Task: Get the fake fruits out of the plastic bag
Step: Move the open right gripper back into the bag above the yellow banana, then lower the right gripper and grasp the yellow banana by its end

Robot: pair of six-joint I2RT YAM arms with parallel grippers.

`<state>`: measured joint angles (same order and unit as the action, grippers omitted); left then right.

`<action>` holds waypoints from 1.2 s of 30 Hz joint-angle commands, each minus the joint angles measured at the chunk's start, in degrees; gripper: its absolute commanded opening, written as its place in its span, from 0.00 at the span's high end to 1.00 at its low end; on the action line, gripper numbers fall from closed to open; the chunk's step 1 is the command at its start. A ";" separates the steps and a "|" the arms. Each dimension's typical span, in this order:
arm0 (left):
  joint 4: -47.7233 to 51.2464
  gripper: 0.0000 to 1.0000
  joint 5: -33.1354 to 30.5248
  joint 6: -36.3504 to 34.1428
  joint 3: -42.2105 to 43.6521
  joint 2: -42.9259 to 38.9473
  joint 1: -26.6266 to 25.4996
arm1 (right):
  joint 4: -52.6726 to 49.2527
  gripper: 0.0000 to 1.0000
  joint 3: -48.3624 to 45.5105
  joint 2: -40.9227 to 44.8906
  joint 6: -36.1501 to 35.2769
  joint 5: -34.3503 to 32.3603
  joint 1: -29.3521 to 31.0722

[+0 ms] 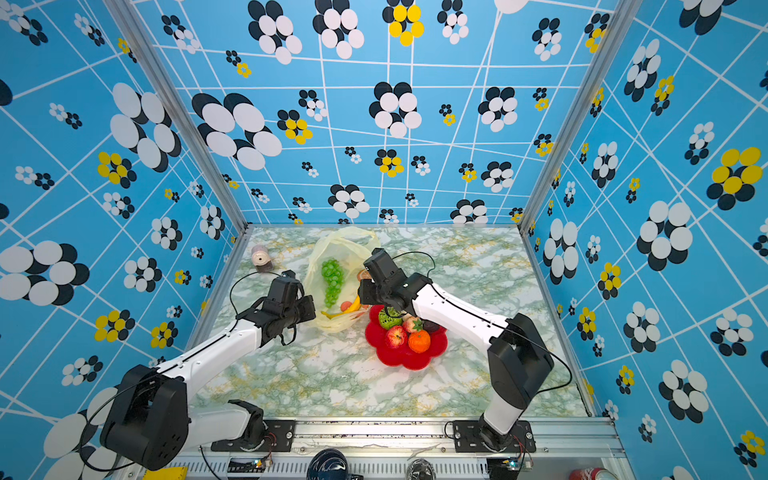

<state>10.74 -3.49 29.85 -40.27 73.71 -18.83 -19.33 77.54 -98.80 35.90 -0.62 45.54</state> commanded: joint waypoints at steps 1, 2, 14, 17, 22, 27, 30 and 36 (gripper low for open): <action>2.72 1.00 -0.12 1.00 -0.68 -0.81 -0.31 | 7.63 0.51 3.12 -4.13 1.59 1.29 0.28; 3.07 1.00 -0.08 0.99 -0.92 -0.85 -0.25 | 8.36 0.51 4.11 -5.85 1.78 1.17 0.21; 3.08 1.00 0.68 1.18 -0.66 -0.20 -0.14 | 4.18 0.50 19.65 -19.17 2.78 -2.32 0.29; 2.52 1.00 1.10 1.07 -0.13 0.93 -0.18 | -0.71 0.49 19.76 -18.79 4.00 -5.52 0.34; 1.17 1.00 0.94 0.76 0.47 3.25 -0.10 | -6.17 0.49 19.65 -18.91 4.94 -6.82 0.48; 0.65 1.00 1.11 0.41 0.32 4.78 -0.12 | -9.67 0.49 20.25 -20.57 4.97 -8.45 0.74; 0.29 1.00 1.20 0.54 0.49 4.97 -0.13 | -11.76 0.49 21.78 -22.48 4.91 -8.74 0.80; -0.02 1.00 0.85 0.55 1.07 4.70 -0.09 | -14.05 0.50 25.04 -26.26 4.64 -8.51 0.91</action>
<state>11.46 -2.98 30.59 -40.18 78.24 -18.83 -29.67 100.55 -123.04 39.90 -7.88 45.95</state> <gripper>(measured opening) 0.045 0.500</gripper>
